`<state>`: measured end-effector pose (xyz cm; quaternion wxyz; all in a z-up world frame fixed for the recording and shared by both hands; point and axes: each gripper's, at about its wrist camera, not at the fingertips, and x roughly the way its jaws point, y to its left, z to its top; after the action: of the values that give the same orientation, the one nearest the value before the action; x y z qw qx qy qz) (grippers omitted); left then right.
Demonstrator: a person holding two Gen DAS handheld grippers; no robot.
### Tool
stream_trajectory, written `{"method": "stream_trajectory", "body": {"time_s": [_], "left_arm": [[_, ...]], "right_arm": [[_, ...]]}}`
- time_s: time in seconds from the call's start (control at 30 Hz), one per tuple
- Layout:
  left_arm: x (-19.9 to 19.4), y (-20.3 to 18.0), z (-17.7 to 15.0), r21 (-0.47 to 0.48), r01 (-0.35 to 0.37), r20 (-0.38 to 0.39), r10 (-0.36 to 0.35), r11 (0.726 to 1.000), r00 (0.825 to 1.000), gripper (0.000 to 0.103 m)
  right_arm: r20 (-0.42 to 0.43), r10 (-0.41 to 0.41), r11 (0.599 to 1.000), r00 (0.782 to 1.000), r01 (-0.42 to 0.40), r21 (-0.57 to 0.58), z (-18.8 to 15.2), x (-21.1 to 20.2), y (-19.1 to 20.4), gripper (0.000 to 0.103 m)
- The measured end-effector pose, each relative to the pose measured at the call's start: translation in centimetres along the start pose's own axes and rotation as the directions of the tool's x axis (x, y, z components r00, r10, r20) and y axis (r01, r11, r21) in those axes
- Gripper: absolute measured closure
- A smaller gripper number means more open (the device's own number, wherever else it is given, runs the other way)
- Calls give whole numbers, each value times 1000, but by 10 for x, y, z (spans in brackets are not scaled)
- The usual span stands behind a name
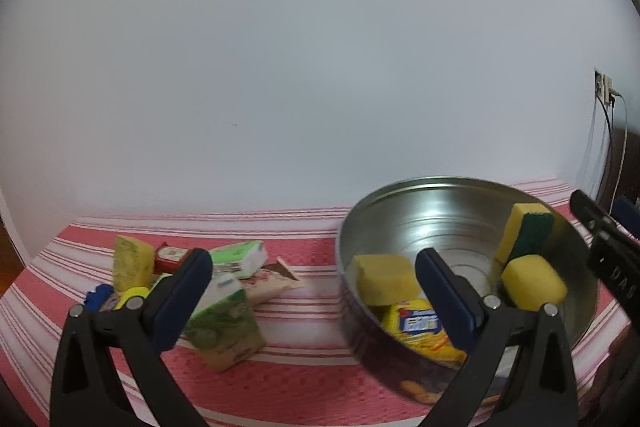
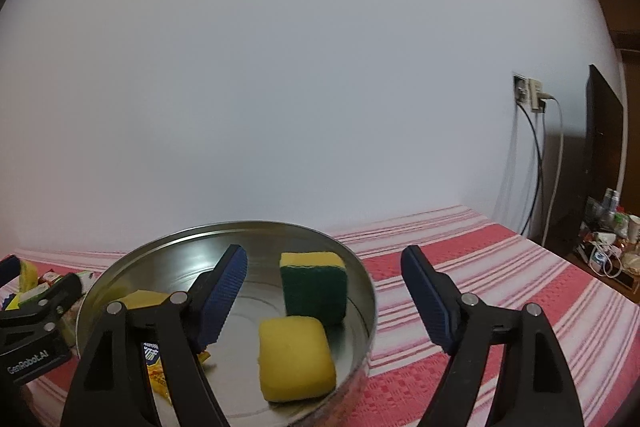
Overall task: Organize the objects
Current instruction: 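Withdraw both tools from the tin toward the remaining pile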
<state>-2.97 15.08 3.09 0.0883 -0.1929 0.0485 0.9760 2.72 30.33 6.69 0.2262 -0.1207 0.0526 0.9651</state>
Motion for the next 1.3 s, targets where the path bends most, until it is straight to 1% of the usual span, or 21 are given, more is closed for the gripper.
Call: {"method": "stream_trajectory", "body": {"time_s": [0.1, 0.2, 0.37, 0.53, 0.73, 0.9, 1.1, 1.3], "left_arm": [[-2, 10, -3, 5, -15, 15, 14, 1000, 1000, 0], [-6, 21, -4, 3, -32, 19, 31, 999, 999, 0], [-7, 36, -10, 3, -49, 12, 49, 999, 999, 0], [-11, 49, -14, 8, -60, 14, 60, 998, 998, 0], [-12, 66, -17, -20, -57, 0, 57, 998, 998, 0], [-15, 83, -20, -39, -54, -10, 54, 998, 999, 0], [-17, 111, -22, -58, -65, -26, 64, 996, 998, 0], [-11, 144, -24, -78, -100, -50, 96, 992, 994, 0]], "right_arm": [[10, -20, 999, 1000, 19, 29, -1, -6, -1, 22], [11, -15, 997, 1000, 14, 69, -3, -17, 3, 22], [5, -17, 999, 1000, 17, 35, -7, -28, 19, 22], [3, -17, 998, 1000, 17, 62, -12, -40, 25, 22], [-15, -21, 996, 1000, 22, 86, -16, -46, 32, 22], [-19, 0, 997, 1000, 2, 74, -20, -54, 47, 22], [-33, 35, 999, 999, -34, 35, -24, -61, 77, 22], [-48, 94, 996, 994, -94, 14, -28, -65, 108, 22]]}}
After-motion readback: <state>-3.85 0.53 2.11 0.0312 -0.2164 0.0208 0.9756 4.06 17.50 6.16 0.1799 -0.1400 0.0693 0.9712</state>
